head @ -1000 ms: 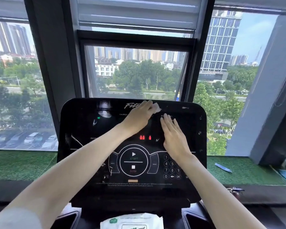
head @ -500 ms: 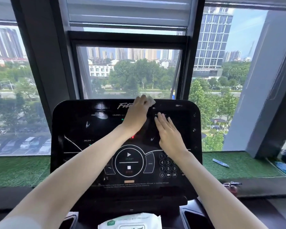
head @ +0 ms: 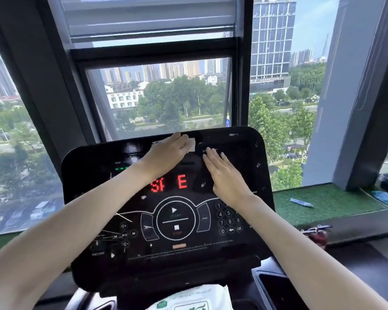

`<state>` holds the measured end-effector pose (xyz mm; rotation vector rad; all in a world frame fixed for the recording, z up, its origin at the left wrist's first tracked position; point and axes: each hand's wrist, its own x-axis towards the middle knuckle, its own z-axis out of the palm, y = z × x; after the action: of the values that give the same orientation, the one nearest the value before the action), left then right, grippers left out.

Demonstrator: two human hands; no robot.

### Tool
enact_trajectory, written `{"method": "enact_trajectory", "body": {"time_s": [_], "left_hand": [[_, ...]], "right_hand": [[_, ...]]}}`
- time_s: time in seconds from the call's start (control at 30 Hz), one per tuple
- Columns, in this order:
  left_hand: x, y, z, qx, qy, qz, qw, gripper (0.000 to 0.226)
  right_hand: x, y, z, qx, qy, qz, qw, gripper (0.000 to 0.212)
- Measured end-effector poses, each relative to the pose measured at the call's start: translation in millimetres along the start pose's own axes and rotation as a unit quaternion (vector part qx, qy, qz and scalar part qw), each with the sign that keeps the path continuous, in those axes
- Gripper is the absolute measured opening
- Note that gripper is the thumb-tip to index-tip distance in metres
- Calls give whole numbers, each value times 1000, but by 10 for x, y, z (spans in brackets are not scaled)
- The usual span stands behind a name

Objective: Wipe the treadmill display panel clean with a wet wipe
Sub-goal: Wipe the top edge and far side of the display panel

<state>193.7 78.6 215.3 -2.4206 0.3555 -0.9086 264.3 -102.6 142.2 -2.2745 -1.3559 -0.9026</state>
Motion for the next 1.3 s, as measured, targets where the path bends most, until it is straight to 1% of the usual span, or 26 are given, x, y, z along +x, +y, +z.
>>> {"method": "enact_trajectory", "body": {"time_s": [0.1, 0.2, 0.27, 0.3, 0.37, 0.43, 0.5, 0.57, 0.63, 0.7, 0.73, 0.77, 0.83, 0.87, 0.9, 0.93, 1.0, 1.03, 1.07, 1.1, 1.13, 1.17, 1.2, 1.23, 1.27, 1.3], "left_hand": [[189, 146, 79, 9, 24, -3, 1000, 41], [379, 312, 101, 39, -8, 15, 999, 39], [299, 241, 54, 64, -22, 18, 998, 38], [207, 160, 29, 60, -29, 13, 998, 40], [26, -5, 16, 29, -42, -7, 999, 51], [-11, -32, 3, -7, -45, -58, 997, 59], [159, 146, -17, -54, -42, -126, 990, 54], [423, 384, -18, -116, -15, -189, 975, 48], [630, 551, 8, -155, 6, -201, 967, 44], [682, 553, 66, -152, -9, -179, 972, 43], [640, 484, 103, -142, -12, -189, 972, 43], [574, 405, 146, -142, 13, -227, 963, 41], [472, 318, 201, -168, 89, -354, 916, 31], [483, 357, 200, -178, 102, -396, 895, 31], [533, 448, 189, -174, 95, -406, 892, 36], [600, 570, 183, -168, 79, -381, 906, 41], [715, 794, 190, -172, 50, -290, 940, 49], [744, 832, 201, -175, 43, -261, 949, 51], [747, 803, 207, -176, 41, -264, 947, 52], [717, 746, 222, -176, 49, -304, 935, 52], [669, 687, 247, -176, 66, -372, 909, 50], [630, 651, 262, -172, 95, -442, 875, 46], [615, 648, 270, -170, 123, -495, 843, 43], [633, 694, 268, -171, 139, -520, 825, 43], [684, 763, 267, -171, 141, -512, 830, 44], [759, 848, 264, -168, 124, -475, 855, 46]], "right_hand": [[6, -25, 49, 7, -7, 12, 1000, 76], [27, 29, 55, -8, -17, 0, 1000, 74], [35, 62, 36, -10, -15, -6, 1000, 75], [29, 62, 27, -5, -15, -6, 1000, 75], [14, 21, 16, 10, -11, -3, 1000, 76], [9, -18, 17, 11, -13, -2, 1000, 75], [12, -20, 15, -1, -18, -3, 1000, 75], [26, 7, -40, -2, -23, -18, 1000, 77], [-6, 78, -108, 9, -24, -17, 1000, 77], [-94, 180, -146, 0, -14, 3, 1000, 78], [-146, 238, -153, 0, -13, 14, 1000, 79], [-193, 297, -162, 7, -11, 24, 1000, 80], [-232, 394, -191, 15, -8, 35, 999, 81], [-220, 428, -209, 12, -4, 31, 999, 79], [-196, 455, -216, 10, -4, 25, 1000, 78], [-179, 472, -212, 8, -7, 19, 1000, 77], [-159, 498, -184, 0, -12, 12, 1000, 76], [-155, 518, -174, -2, -14, 10, 1000, 76], [-156, 543, -169, 2, -16, 5, 1000, 76], [-155, 567, -170, 11, -17, -2, 1000, 76], [-153, 587, -175, 18, -15, -10, 1000, 76], [-147, 605, -179, 22, -13, -18, 1000, 77], [-140, 622, -184, 25, -12, -26, 999, 76], [-138, 640, -182, 30, -12, -34, 999, 76], [-134, 650, -177, 31, -12, -38, 999, 76], [-124, 667, -173, 29, -13, -40, 999, 76]]}}
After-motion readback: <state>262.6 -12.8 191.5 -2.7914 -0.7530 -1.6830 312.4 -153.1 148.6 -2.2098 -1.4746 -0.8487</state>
